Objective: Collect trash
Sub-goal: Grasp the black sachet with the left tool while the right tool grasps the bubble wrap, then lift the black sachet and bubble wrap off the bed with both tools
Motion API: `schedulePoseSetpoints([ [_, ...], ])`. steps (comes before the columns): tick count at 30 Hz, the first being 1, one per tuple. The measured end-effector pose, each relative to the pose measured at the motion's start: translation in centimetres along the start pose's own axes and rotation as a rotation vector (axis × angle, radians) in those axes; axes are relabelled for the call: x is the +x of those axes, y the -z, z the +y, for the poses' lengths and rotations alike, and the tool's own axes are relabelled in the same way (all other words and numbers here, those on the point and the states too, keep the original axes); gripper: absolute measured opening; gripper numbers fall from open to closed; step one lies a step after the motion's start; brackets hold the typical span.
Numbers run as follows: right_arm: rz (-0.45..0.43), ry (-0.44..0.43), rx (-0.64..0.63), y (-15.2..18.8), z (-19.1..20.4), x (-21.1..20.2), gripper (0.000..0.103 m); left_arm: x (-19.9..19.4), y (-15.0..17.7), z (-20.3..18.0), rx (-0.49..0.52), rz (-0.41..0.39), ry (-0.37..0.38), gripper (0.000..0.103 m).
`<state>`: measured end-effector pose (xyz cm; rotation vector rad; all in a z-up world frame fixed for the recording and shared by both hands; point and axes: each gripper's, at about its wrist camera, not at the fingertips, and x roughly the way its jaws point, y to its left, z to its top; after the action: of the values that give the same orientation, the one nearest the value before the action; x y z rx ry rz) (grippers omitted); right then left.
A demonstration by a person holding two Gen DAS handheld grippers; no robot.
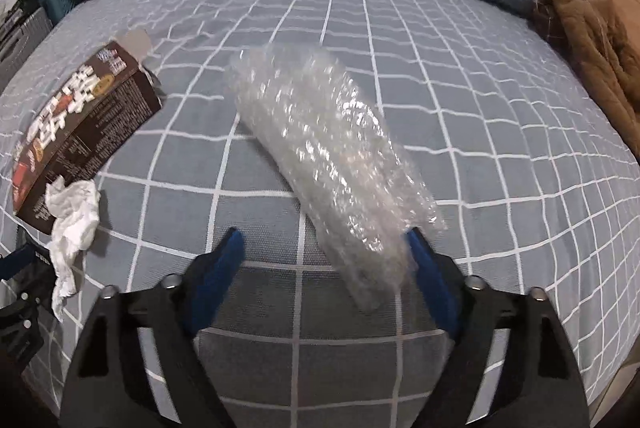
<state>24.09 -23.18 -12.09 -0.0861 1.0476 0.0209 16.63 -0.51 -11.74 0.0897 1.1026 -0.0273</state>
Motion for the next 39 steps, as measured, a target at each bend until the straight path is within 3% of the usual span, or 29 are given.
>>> schedulePoseSetpoints([
  [5, -0.011, 0.009, -0.033, -0.3, 0.6, 0.1, 0.050, -0.6, 0.1, 0.3, -0.017, -0.030, 0.009, 0.045],
  [6, -0.012, 0.010, -0.033, -0.3, 0.7, 0.1, 0.048, -1.0, 0.1, 0.4, -0.024, -0.036, 0.010, 0.045],
  [9, -0.018, 0.005, -0.030, -0.5, 0.6, -0.1, 0.042, -2.1, -0.2, 0.5, -0.041, -0.050, 0.013, 0.059],
  [12, -0.023, -0.005, -0.026, -0.5, 0.2, -0.5, 0.042, -3.6, -0.9, 0.3, -0.034, -0.095, 0.033, 0.071],
  [14, -0.036, -0.020, -0.007, -0.4, -0.4, -1.0, 0.058, -4.2, -1.3, -0.1, -0.017, -0.108, 0.044, 0.073],
  [18, -0.098, -0.036, 0.018, -0.5, -1.1, -2.9, 0.068, -3.9, -2.2, -0.6, 0.007, -0.092, 0.045, 0.076],
  [23, -0.156, -0.044, -0.007, -1.7, -0.8, -4.1, 0.082, -3.1, -1.7, 0.9, -0.034, -0.045, 0.027, 0.083],
  [32, -0.095, -0.018, -0.102, -3.6, 1.2, -0.4, 0.082, -1.5, -0.1, 1.1, -0.032, 0.011, 0.016, 0.090],
  [37, -0.059, 0.002, -0.106, -4.2, 1.6, 1.0, 0.063, -0.7, -0.2, 0.7, -0.014, 0.028, 0.000, 0.090],
  [39, -0.050, 0.013, -0.105, -4.2, 1.6, 1.4, 0.060, -0.2, -0.2, 0.7, -0.017, 0.036, -0.003, 0.091],
])
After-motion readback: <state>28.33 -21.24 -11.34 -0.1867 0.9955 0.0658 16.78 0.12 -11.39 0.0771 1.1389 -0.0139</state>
